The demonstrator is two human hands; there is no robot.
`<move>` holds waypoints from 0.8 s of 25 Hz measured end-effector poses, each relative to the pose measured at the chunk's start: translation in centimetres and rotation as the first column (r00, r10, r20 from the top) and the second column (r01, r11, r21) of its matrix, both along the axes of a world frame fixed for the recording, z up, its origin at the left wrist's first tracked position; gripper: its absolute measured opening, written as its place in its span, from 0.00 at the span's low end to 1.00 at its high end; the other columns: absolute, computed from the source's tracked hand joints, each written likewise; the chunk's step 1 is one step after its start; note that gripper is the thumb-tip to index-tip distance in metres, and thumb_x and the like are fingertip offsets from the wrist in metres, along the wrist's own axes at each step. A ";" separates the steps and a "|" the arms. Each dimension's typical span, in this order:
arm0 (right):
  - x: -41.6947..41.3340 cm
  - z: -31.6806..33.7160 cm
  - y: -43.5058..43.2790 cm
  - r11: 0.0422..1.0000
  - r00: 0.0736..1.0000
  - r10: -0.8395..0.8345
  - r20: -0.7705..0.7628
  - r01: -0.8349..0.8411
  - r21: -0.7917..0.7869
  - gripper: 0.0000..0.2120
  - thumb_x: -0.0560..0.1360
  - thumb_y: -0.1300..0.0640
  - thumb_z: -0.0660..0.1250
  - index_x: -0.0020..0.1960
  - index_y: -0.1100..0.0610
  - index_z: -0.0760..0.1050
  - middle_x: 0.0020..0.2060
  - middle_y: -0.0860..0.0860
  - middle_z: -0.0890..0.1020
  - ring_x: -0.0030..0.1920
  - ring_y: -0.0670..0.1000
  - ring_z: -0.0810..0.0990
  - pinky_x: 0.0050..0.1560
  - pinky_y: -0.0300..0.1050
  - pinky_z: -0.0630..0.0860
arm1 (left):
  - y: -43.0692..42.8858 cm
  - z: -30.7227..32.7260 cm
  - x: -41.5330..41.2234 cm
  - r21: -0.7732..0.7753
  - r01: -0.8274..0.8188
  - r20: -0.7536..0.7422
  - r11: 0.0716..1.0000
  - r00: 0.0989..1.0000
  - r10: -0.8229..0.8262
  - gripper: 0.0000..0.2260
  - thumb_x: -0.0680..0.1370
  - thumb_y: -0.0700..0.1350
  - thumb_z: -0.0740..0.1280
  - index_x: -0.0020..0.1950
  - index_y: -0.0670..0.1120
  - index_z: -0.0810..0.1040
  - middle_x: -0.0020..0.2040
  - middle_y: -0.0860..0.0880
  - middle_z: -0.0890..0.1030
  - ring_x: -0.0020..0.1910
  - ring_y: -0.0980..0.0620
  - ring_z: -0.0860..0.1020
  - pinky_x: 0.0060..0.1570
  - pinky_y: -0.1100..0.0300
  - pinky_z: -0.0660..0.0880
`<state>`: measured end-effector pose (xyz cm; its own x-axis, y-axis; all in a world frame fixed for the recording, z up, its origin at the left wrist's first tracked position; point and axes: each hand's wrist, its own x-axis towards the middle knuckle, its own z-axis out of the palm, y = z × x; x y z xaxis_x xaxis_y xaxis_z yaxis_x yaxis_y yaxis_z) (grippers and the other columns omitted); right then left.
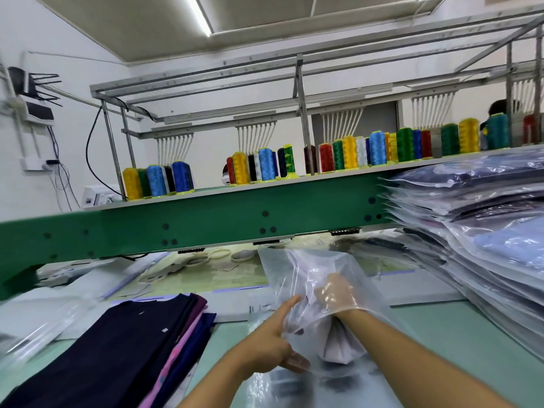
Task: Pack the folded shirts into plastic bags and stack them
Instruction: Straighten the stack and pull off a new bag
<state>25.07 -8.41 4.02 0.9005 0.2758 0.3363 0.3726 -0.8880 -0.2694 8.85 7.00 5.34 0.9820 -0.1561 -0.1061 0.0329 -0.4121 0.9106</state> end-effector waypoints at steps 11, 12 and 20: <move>-2.6 -5.2 -4.7 0.985 0.986 0.064 -0.151 -0.087 -0.149 0.35 0.81 0.35 0.50 0.82 0.53 0.51 0.81 0.57 0.46 0.80 0.57 0.43 0.78 0.50 0.44 | 2.4 -2.7 0.3 0.437 -0.150 0.126 0.887 0.986 0.105 0.40 0.74 0.38 0.70 0.81 0.59 0.57 0.67 0.46 0.69 0.55 0.46 0.78 0.56 0.53 0.80; -3.3 -5.6 -5.2 0.980 0.976 0.090 -0.200 -0.122 -0.155 0.36 0.82 0.35 0.49 0.82 0.54 0.47 0.81 0.56 0.43 0.81 0.56 0.42 0.78 0.49 0.42 | 2.4 -3.0 0.4 0.548 -0.180 0.150 0.817 0.982 0.116 0.38 0.74 0.42 0.70 0.80 0.59 0.58 0.70 0.43 0.67 0.61 0.45 0.76 0.60 0.50 0.78; -9.1 -3.1 -10.0 0.859 0.905 0.367 -0.215 -0.419 -0.294 0.09 0.78 0.53 0.62 0.56 0.55 0.74 0.62 0.54 0.76 0.66 0.57 0.73 0.62 0.47 0.71 | 0.2 -4.4 -0.3 0.824 -0.288 0.407 0.488 0.900 -0.156 0.23 0.80 0.48 0.65 0.76 0.54 0.67 0.75 0.55 0.69 0.73 0.50 0.68 0.65 0.56 0.70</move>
